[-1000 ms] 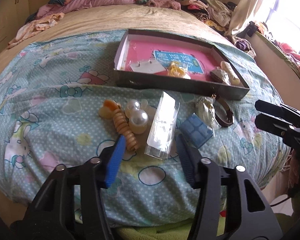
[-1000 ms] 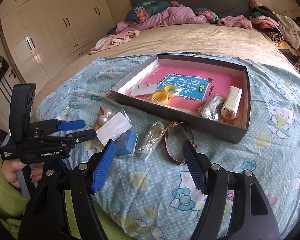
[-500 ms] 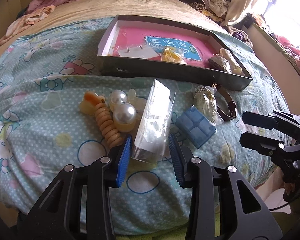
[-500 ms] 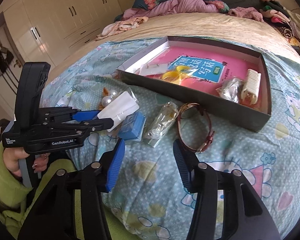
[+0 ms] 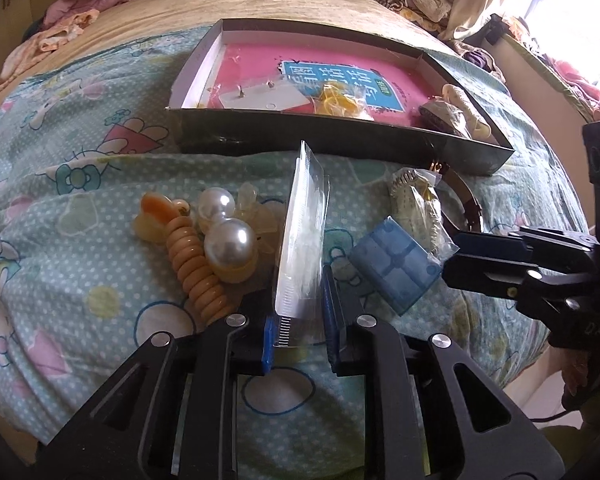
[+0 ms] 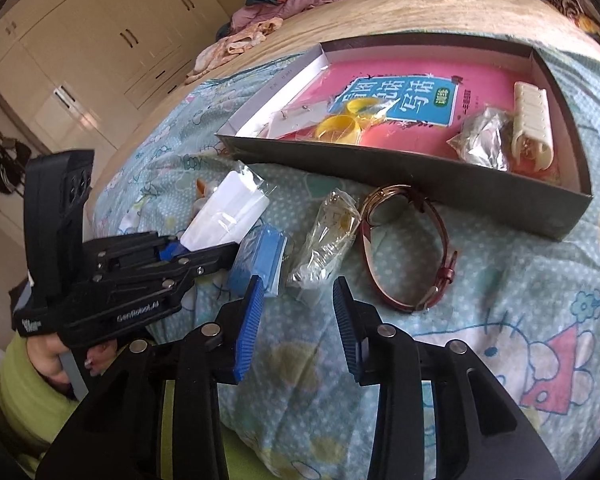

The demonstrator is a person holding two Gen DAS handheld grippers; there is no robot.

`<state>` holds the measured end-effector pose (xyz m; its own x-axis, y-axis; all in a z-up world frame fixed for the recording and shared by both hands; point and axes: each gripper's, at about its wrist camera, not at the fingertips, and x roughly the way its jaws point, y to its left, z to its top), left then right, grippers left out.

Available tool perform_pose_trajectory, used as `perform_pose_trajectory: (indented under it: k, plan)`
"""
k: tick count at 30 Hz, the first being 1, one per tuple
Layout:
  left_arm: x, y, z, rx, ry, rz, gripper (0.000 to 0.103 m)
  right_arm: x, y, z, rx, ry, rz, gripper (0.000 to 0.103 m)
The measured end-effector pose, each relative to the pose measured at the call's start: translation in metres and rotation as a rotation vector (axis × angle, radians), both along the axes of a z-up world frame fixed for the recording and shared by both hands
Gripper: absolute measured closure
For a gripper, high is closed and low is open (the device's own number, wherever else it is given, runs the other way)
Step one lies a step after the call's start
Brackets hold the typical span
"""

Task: Organize jewelry
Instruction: 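Grasp the clear plastic packet with the left tool while the right tool grasps the small clear bag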

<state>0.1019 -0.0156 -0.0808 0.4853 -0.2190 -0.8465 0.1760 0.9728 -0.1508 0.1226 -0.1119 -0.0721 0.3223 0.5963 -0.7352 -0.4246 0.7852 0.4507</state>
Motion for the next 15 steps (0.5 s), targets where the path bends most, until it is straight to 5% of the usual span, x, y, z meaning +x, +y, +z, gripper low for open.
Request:
perform_pose_trajectory:
  k: [10,15]
  plan:
    - [-0.013,0.014,0.022,-0.067,-0.068,0.018,0.092,0.025,0.008,-0.015,0.033,0.094,-0.055,0.069]
    - [-0.016,0.021,0.03,-0.08,-0.086,0.035,0.092,0.027,0.013,-0.016,0.03,0.054,-0.052,0.076]
